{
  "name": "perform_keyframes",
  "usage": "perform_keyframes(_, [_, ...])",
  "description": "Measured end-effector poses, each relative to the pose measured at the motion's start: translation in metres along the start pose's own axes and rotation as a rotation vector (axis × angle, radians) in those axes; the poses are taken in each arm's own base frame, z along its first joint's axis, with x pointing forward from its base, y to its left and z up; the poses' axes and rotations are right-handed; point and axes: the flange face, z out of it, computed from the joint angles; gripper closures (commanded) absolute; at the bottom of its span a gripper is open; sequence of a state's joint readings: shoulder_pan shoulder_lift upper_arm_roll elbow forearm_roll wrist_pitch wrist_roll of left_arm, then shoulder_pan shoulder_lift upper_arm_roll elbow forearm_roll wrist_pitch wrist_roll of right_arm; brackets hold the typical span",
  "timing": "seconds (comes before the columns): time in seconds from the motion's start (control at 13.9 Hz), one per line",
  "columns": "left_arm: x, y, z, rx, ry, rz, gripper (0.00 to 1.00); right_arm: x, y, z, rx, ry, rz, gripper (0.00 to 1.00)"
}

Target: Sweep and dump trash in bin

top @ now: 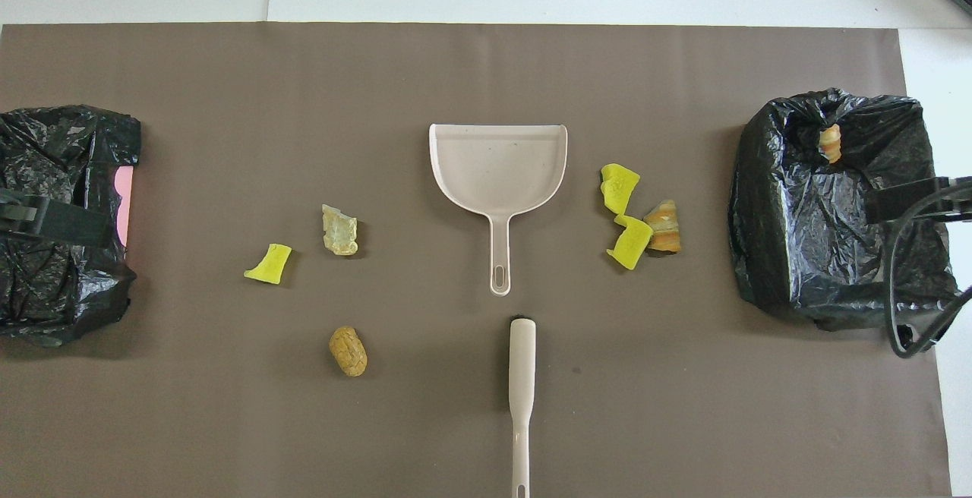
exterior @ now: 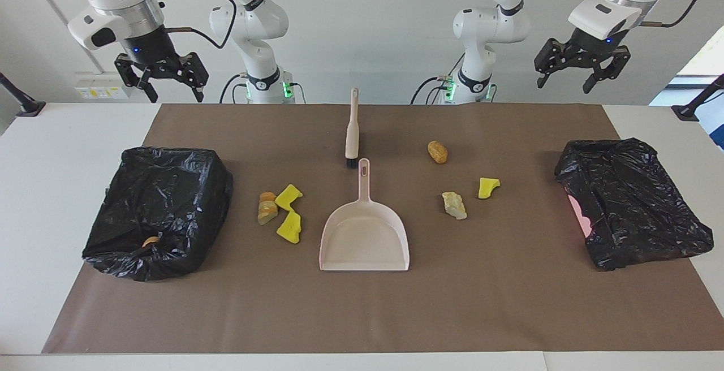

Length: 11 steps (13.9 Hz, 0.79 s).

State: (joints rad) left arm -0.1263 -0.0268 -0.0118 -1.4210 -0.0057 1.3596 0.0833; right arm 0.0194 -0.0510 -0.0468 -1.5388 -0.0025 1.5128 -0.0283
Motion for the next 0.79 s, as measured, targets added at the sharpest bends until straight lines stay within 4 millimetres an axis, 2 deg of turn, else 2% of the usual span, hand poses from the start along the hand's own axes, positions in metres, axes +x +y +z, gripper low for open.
perform_keyframes(0.22, [-0.003,0.011,0.002,0.000,-0.004,0.019,0.00,0.000,-0.001,0.000,0.000,-0.002,-0.002,0.00])
perform_keyframes(0.36, [-0.008,0.032,0.008,0.003,-0.006,0.037,0.00,0.000,-0.001,0.001,0.000,-0.003,-0.002,0.00])
perform_keyframes(0.79, [-0.029,0.140,0.054,-0.016,-0.026,0.047,0.00,0.000,-0.001,0.001,0.000,-0.004,-0.002,0.00])
